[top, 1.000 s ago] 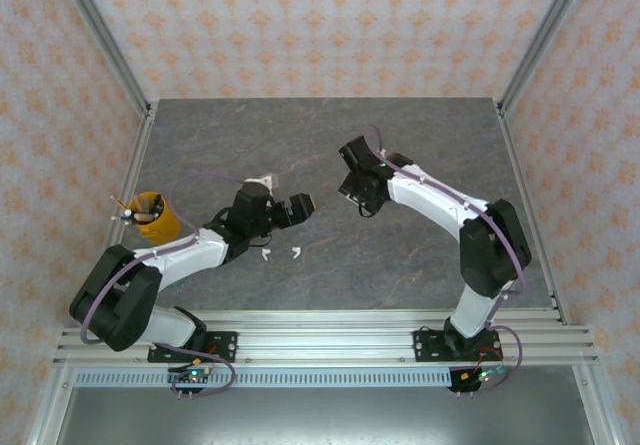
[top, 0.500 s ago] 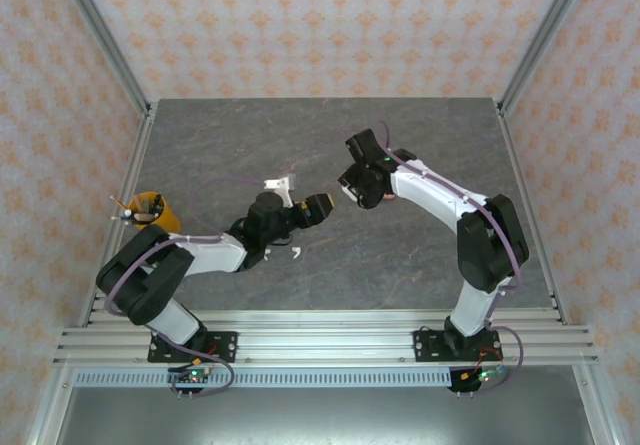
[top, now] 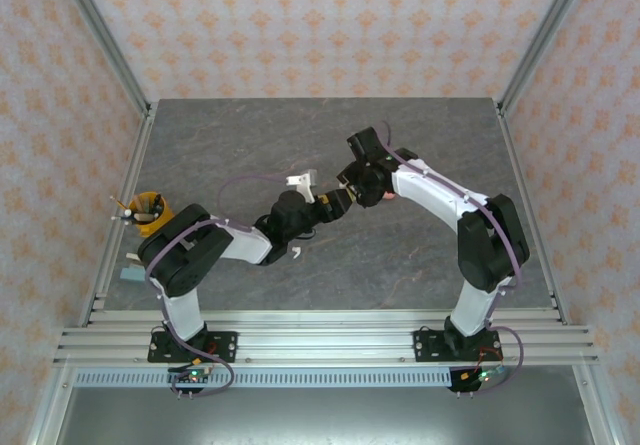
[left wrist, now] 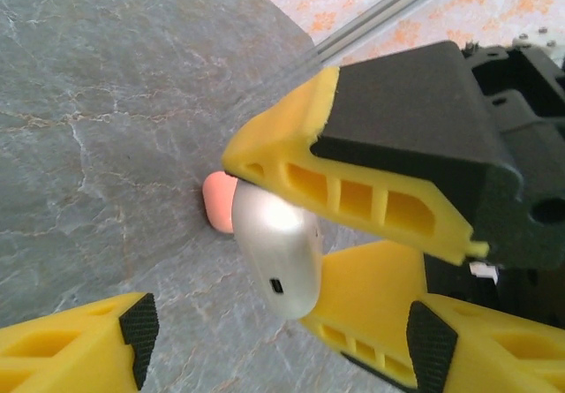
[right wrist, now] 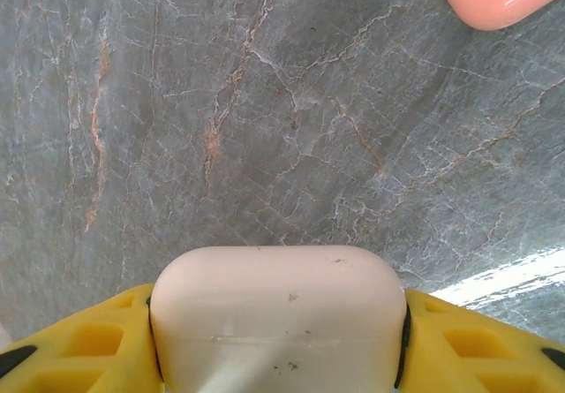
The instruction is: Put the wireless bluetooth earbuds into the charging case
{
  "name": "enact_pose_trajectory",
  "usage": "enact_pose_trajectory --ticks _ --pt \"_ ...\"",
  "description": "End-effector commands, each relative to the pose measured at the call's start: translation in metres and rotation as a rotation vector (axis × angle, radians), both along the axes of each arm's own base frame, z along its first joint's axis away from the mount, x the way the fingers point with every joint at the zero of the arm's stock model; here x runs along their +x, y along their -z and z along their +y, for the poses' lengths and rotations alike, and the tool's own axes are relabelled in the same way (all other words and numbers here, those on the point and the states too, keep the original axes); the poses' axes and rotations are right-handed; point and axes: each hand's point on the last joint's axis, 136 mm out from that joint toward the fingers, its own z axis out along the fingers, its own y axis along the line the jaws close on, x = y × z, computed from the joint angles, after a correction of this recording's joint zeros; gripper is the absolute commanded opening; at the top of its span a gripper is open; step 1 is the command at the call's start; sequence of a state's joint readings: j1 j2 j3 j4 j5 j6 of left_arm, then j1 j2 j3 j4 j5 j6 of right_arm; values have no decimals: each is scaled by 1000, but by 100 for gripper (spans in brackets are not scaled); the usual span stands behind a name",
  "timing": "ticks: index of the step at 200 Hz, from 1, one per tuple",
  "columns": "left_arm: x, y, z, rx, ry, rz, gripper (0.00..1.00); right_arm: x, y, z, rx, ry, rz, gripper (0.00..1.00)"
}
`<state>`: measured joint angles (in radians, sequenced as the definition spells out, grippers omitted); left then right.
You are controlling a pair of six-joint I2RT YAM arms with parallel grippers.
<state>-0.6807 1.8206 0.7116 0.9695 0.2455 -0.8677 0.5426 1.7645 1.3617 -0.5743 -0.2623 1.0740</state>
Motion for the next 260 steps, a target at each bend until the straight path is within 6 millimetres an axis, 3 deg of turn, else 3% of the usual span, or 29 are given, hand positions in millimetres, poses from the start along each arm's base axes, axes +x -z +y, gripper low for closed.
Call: enact_pose_trajectory --ticks 1,43,63,68,101,174,221,234,260 --pt "14 -19 -6 -49 -32 -58 73 7 -12 3 33 15 -28 51" --pt "23 -13 -11 -53 -42 -53 66 7 -11 3 46 16 -23 51" --pt "26 -21 -14 -73 -46 -67 65 7 -10 3 54 21 -18 50" --pt "27 -8 -15 -57 -46 -48 65 6 -9 3 58 22 -16 50" --pt "33 -6 -16 -64 -64 -49 59 7 -8 2 70 32 -13 50" --pt "37 -11 -15 -70 -78 -54 42 6 -8 0 75 34 -14 50" --pt "38 -17 -17 -69 -73 -59 23 6 -16 1 91 33 -30 50" --pt "38 -19 -18 -68 -71 -60 18 7 -20 1 99 31 -38 54" --pt "36 -19 -18 -63 -55 -52 11 13 -35 -5 128 39 -71 75"
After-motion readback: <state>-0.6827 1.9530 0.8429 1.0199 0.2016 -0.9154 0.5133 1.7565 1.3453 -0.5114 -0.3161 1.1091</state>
